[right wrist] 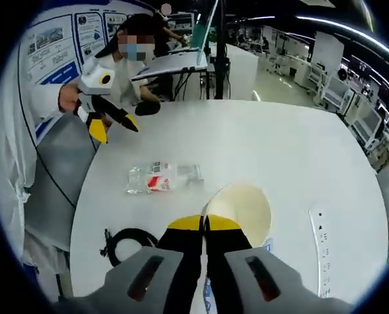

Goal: Arrange the tabletop items into an orderly group along one side of the table until the central work area is clear of visible clutter.

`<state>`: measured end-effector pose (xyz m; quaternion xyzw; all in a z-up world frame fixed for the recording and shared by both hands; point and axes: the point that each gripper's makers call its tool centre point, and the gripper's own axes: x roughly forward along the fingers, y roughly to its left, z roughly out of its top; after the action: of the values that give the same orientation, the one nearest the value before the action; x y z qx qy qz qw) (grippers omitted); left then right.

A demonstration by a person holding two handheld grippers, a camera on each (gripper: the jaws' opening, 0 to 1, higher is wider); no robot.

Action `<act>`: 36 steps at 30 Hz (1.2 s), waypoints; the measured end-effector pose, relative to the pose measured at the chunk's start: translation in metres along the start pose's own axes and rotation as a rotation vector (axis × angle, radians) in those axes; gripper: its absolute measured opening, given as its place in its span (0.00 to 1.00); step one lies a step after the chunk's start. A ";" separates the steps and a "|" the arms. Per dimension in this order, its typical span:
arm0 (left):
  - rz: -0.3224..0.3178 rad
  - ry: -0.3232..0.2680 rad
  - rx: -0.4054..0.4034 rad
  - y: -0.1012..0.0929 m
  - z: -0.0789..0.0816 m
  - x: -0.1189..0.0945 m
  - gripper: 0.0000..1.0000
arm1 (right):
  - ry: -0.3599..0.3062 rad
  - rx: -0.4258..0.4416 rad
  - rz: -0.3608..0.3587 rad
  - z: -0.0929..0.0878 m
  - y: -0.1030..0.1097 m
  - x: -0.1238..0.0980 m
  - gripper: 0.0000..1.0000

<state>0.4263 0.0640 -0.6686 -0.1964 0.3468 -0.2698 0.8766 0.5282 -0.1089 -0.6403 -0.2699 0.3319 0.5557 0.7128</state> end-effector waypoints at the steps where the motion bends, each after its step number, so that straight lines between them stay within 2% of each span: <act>1: 0.001 0.000 -0.001 0.000 0.000 0.000 0.62 | 0.008 -0.011 -0.004 -0.001 -0.002 0.002 0.00; 6: 0.003 -0.001 -0.004 0.002 0.000 0.000 0.62 | 0.066 -0.083 -0.031 -0.008 -0.011 0.007 0.00; 13: 0.005 0.000 -0.009 0.004 -0.002 0.002 0.62 | 0.099 -0.120 -0.027 -0.013 -0.016 0.015 0.00; 18: 0.008 0.005 -0.011 0.005 -0.004 0.002 0.62 | 0.154 -0.163 -0.025 -0.024 -0.018 0.024 0.00; 36: 0.010 0.009 -0.029 0.008 -0.007 0.005 0.61 | 0.192 -0.182 -0.001 -0.037 -0.023 0.042 0.00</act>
<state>0.4271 0.0662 -0.6801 -0.2060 0.3553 -0.2613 0.8735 0.5511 -0.1165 -0.6953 -0.3855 0.3466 0.5548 0.6507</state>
